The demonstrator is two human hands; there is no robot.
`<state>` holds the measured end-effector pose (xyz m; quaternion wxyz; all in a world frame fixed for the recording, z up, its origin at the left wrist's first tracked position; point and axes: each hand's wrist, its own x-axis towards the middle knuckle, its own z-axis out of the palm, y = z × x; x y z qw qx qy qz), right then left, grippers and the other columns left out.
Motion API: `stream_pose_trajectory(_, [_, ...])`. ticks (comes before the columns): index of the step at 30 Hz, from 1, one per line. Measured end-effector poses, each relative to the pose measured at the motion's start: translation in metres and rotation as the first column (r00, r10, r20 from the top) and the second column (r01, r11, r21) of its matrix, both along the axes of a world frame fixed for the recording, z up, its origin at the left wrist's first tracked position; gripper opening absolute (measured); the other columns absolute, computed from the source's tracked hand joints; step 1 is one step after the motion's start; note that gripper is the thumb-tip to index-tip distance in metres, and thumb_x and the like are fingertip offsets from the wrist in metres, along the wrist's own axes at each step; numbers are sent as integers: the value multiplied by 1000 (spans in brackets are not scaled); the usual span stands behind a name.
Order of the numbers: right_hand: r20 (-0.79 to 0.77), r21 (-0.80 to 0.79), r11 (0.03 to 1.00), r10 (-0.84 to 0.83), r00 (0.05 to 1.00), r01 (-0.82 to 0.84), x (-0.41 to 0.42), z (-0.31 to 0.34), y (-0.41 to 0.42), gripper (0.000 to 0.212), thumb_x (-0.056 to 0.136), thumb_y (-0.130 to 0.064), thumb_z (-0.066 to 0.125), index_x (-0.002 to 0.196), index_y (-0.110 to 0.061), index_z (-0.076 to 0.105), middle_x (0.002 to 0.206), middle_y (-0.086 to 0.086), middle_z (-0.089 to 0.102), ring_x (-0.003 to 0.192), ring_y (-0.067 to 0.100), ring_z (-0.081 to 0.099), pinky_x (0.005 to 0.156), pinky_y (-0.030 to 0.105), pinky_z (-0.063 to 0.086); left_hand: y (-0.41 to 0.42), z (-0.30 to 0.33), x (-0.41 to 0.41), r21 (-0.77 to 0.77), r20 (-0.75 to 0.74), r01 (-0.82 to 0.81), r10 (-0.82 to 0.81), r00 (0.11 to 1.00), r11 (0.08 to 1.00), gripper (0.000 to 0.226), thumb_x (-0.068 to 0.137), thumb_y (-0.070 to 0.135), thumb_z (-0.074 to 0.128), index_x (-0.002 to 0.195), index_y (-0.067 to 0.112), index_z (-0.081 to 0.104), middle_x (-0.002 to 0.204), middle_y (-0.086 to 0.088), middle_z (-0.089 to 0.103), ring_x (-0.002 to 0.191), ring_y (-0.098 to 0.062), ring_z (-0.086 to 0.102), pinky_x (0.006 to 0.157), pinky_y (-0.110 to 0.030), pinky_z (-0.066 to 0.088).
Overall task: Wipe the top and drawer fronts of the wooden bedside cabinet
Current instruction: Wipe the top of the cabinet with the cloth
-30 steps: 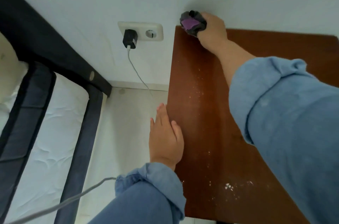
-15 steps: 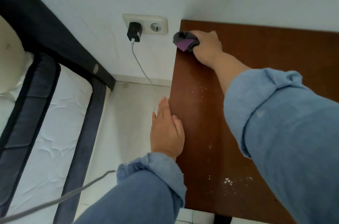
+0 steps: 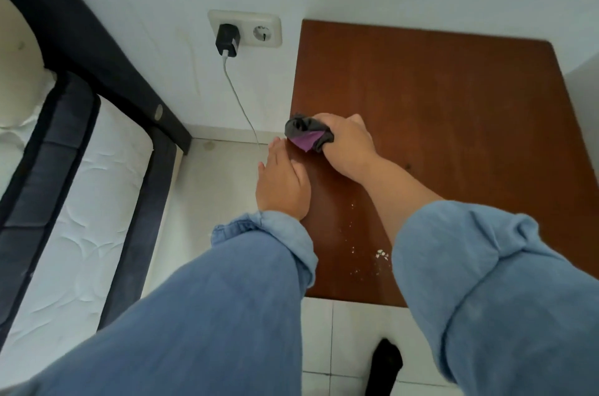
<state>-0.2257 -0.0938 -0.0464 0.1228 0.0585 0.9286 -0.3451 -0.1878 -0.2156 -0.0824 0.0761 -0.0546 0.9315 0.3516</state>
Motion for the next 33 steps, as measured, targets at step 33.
stream_pose_trajectory(33, [-49,130,991,-17,999,23,34,10,-22,42,96,-20,34,131,-38,49,129,7,55,125,34,36,103,43,32,-80,-2,143,-74,66,315,-311,948,946,96,77,70,57,151,25,17,138,4,51,119,-21,51,107,-40,39])
